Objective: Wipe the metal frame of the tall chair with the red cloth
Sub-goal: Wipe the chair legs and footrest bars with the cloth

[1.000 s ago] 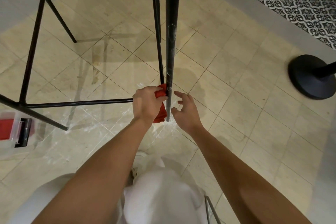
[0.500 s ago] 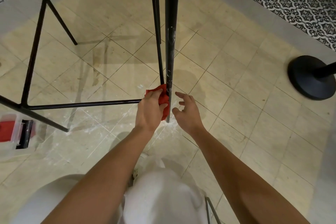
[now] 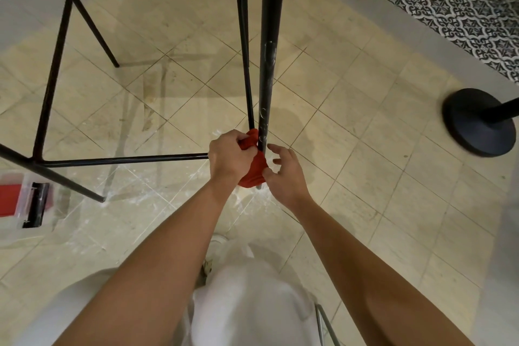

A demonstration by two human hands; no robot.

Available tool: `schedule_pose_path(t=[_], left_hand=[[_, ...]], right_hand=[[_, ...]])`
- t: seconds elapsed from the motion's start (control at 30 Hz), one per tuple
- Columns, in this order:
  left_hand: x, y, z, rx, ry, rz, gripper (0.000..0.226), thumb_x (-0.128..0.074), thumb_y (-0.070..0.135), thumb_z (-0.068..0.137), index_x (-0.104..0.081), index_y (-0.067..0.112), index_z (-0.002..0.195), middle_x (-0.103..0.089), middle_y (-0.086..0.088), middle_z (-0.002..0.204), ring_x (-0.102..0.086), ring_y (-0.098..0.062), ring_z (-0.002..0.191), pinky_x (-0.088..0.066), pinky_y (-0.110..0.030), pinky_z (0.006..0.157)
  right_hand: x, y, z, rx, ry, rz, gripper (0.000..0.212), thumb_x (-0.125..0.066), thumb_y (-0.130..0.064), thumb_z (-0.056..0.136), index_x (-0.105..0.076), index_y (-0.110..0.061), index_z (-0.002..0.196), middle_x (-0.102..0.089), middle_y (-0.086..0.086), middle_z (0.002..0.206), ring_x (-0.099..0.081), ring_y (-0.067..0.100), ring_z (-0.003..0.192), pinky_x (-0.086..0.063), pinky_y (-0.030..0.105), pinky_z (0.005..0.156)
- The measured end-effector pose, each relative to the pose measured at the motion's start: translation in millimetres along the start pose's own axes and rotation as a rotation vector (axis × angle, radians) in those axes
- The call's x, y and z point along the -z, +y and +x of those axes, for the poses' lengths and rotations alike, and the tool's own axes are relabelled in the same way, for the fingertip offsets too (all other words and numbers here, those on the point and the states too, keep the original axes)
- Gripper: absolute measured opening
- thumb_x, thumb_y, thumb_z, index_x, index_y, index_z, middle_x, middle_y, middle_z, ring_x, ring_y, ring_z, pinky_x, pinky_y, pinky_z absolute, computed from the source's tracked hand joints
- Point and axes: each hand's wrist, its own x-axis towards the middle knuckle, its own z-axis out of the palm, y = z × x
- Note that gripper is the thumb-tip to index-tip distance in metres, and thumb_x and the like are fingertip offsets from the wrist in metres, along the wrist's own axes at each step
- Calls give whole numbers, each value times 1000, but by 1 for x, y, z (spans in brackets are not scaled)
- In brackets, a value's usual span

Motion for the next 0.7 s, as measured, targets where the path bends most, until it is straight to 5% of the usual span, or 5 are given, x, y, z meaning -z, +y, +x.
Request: schedule_pose_path(t=[0.27,0.47,0.7], left_hand=[[-6,-6,-17,-140,19,-3,38,-67,23,84,-61,16,122,-65,-3,114,-61,-19,104,-44,-25,90],[2,-17,-25,-258,-40,76,31,-66,11,84,-65,12,115,-61,-2,119,-60,-19,104,-40,-17,84],[4,-17,-14,-361,-103,230,38,-56,15,92,-56,11,130,-54,-5,137,-49,-21,127,-35,-29,107]], right_hand=[[14,-1,1,11,42,-11,54,-56,-8,87,-40,-19,138,-40,-2,138,-47,14,120,-39,17,84],[10,-5,0,23,20,-10,52,-55,-9,88,-41,-19,137,-39,-1,139,-47,13,119,-39,17,87],[6,-2,0,10,17,-21,52,-56,-9,88,-41,-17,137,-40,0,138,-48,14,119,-38,16,84]])
